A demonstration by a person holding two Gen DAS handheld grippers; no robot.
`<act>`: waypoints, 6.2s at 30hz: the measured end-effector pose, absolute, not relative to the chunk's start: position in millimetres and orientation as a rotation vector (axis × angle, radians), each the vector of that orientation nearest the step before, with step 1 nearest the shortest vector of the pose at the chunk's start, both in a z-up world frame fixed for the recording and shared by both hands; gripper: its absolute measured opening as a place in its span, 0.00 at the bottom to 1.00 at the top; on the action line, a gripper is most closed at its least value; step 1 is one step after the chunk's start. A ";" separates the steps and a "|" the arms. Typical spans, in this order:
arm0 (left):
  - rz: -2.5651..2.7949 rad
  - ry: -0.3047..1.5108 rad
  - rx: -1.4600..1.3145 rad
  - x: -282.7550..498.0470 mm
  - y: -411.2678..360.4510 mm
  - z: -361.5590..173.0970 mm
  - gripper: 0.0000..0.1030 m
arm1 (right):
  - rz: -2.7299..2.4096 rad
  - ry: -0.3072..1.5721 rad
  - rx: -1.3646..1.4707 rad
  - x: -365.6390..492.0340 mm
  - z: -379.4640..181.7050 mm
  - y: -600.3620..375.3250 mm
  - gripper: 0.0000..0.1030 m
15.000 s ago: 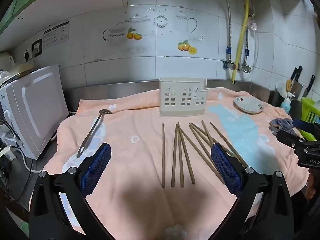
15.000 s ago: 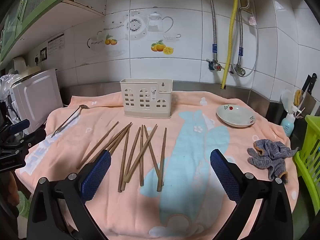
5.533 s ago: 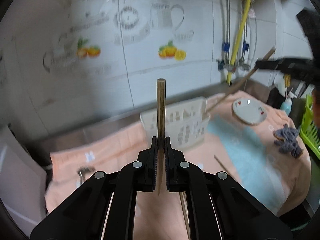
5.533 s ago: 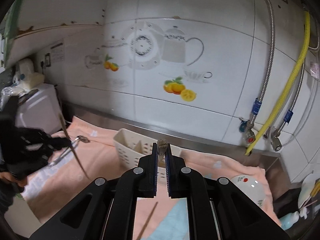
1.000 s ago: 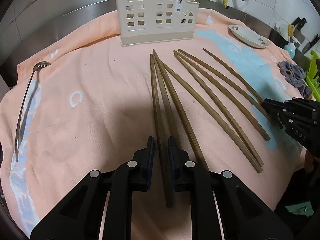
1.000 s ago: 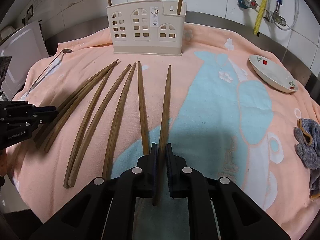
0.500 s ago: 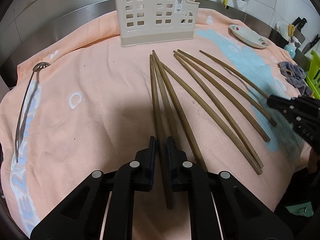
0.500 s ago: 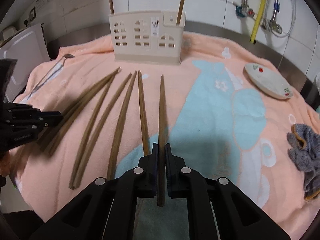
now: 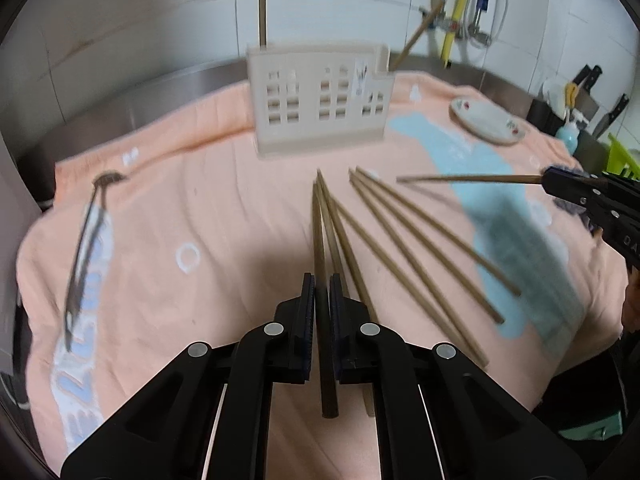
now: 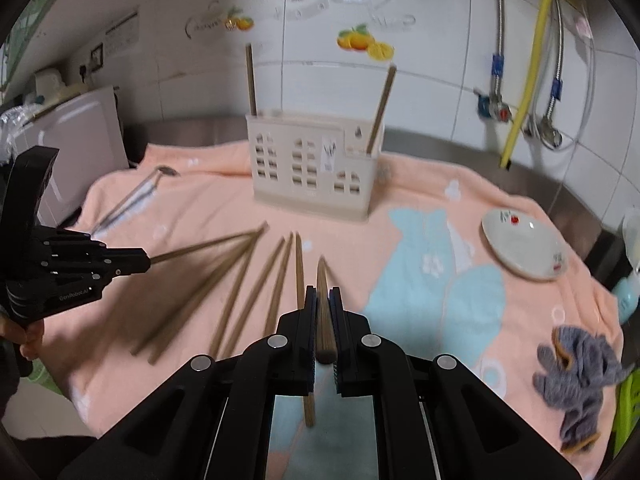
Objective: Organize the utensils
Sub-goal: 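Lift the chopstick in the right tool to the caddy while the left tool carries its chopstick there, then open the right tool over the caddy while the left tool drops its chopstick in, then move both open tools back over the remaining chopsticks, then close the right tool on a wooden chopstick while the left tool grasps another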
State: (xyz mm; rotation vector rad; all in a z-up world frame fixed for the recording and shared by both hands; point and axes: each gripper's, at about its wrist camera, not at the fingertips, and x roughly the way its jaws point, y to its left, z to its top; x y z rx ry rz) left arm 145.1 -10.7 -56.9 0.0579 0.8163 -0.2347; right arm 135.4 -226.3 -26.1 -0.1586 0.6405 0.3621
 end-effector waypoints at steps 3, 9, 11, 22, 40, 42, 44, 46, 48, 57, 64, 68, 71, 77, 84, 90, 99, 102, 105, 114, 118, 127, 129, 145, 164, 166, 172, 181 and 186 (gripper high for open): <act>-0.247 0.776 0.059 145.1 -11.2 -41.4 0.06 | 0.389 0.620 -0.139 141.0 -10.2 -226.5 0.06; -0.271 0.730 0.060 147.6 -14.4 -24.9 0.06 | 0.437 0.600 -0.120 154.8 13.0 -223.2 0.06; -0.279 0.713 0.062 148.2 -15.2 -18.6 0.06 | 0.445 0.590 -0.118 158.0 19.5 -222.1 0.06; -0.289 0.646 0.120 156.5 -22.9 14.9 0.05 | 0.470 0.552 -0.108 171.1 45.9 -223.8 0.06; -0.314 0.524 0.175 226.1 -41.5 113.6 0.05 | 0.449 0.519 -0.231 238.6 141.8 -231.2 0.06; -0.305 0.495 0.177 232.7 -41.1 128.2 0.05 | 0.447 0.543 -0.243 249.2 142.3 -231.0 0.06; -0.291 0.462 0.177 240.1 -40.1 143.8 0.05 | 0.438 0.567 -0.268 259.2 138.8 -228.1 0.06; -0.274 0.436 0.174 246.5 -37.4 154.3 0.05 | 0.441 0.601 -0.289 270.4 131.6 -223.6 0.06; -0.252 0.410 0.172 256.0 -35.2 164.6 0.05 | 0.442 0.626 -0.313 279.3 124.2 -218.3 0.06; -0.196 0.410 0.134 302.8 -31.2 160.3 0.05 | 0.458 0.702 -0.357 306.9 96.0 -202.8 0.06; -0.189 0.509 0.107 328.7 -22.6 124.1 0.05 | 0.457 0.739 -0.342 320.4 77.8 -202.1 0.06; -0.186 0.538 0.112 332.0 -21.4 113.0 0.06 | 0.458 0.740 -0.319 324.2 73.4 -203.1 0.07; -0.185 0.530 0.117 327.8 -20.9 113.4 0.07 | 0.447 0.722 -0.313 323.7 76.1 -204.9 0.09; -0.182 0.506 0.128 307.2 -18.8 121.0 0.17 | 0.441 0.661 -0.270 304.7 91.5 -216.3 0.17; -0.178 0.502 0.104 263.1 -8.6 111.8 0.42 | 0.459 0.606 -0.244 255.2 88.5 -222.8 0.23; -0.184 0.527 0.085 227.3 -4.5 91.3 0.56 | 0.471 0.601 -0.259 208.9 60.9 -219.6 0.23; -0.167 0.567 0.081 185.1 -3.2 50.4 0.78 | 0.478 0.695 -0.208 168.2 -6.8 -223.5 0.23; -0.160 0.583 0.068 174.9 0.1 38.9 0.81 | 0.478 0.742 -0.172 160.6 -30.9 -227.3 0.23; -0.155 0.609 0.046 169.3 4.0 28.1 0.83 | 0.463 0.769 -0.161 154.5 -48.9 -228.7 0.23; -0.142 0.656 0.030 150.5 8.0 -1.1 0.85 | 0.452 0.840 -0.120 147.5 -88.4 -228.7 0.21; -0.135 0.680 0.018 145.4 11.3 -12.2 0.85 | 0.439 0.855 -0.145 149.5 -100.2 -226.9 0.17; -0.127 0.739 0.000 133.7 17.8 -37.9 0.85 | 0.436 0.879 -0.157 154.2 -114.7 -224.0 0.14; -0.128 0.754 0.001 131.5 18.2 -44.0 0.84 | 0.436 0.884 -0.163 154.7 -117.2 -223.3 0.11; -0.188 0.855 0.010 126.3 2.1 -82.2 0.71 | 0.419 0.869 -0.200 152.6 -122.5 -220.1 0.07; -0.284 0.934 0.013 138.5 -26.3 -104.2 0.20 | 0.417 0.830 -0.157 148.3 -109.9 -231.1 0.07; -0.288 0.942 0.019 139.9 -29.2 -105.6 0.19 | 0.418 0.828 -0.151 148.2 -109.8 -231.8 0.07; -0.289 0.966 0.033 144.5 -32.1 -109.5 0.16 | 0.421 0.826 -0.142 148.2 -110.5 -232.7 0.07; -0.263 0.996 0.062 148.8 -32.4 -113.1 0.11 | 0.429 0.818 -0.129 146.6 -109.5 -233.6 0.07; -0.253 1.009 0.077 150.0 -34.5 -115.9 0.11 | 0.429 0.818 -0.124 146.8 -110.2 -234.2 0.07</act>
